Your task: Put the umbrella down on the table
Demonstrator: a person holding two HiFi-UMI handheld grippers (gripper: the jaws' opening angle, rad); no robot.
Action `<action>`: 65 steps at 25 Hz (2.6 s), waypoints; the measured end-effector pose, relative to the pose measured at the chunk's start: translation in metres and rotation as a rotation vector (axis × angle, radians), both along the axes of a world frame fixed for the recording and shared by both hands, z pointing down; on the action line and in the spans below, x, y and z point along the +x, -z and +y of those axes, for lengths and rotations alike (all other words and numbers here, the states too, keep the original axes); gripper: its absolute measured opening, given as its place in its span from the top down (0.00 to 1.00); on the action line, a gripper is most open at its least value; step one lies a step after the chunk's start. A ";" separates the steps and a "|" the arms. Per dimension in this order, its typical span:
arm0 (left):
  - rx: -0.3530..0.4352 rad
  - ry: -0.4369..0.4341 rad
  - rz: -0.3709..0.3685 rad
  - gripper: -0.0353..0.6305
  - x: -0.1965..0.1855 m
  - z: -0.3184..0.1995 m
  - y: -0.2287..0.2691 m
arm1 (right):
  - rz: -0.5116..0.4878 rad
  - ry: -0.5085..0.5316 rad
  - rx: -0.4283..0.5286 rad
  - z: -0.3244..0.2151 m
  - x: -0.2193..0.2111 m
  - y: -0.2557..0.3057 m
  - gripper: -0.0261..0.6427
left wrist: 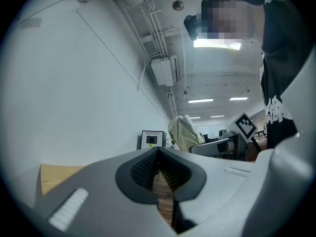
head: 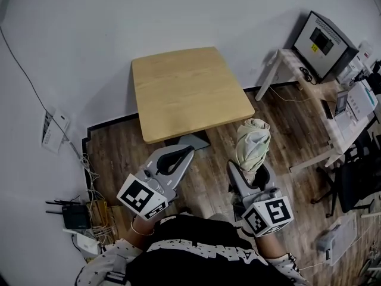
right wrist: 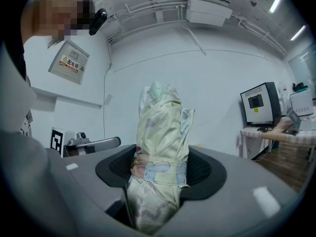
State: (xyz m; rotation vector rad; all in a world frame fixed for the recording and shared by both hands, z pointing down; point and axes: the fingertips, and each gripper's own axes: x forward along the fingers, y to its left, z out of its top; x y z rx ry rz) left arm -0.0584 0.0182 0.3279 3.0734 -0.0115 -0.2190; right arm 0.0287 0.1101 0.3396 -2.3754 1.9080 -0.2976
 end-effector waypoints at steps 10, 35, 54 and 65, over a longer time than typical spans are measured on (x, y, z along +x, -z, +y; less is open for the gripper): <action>-0.005 0.071 -0.029 0.96 -0.005 -0.027 -0.011 | -0.004 0.062 -0.011 -0.037 0.013 -0.005 0.51; -0.007 0.318 -0.092 0.96 0.077 -0.128 -0.018 | -0.076 0.285 -0.024 -0.172 0.121 -0.023 0.51; 0.013 0.440 -0.128 0.96 0.173 -0.181 -0.008 | -0.135 0.408 -0.049 -0.236 0.214 -0.036 0.51; 0.035 0.483 -0.117 0.96 0.192 -0.207 -0.012 | -0.139 0.487 -0.064 -0.271 0.223 -0.050 0.51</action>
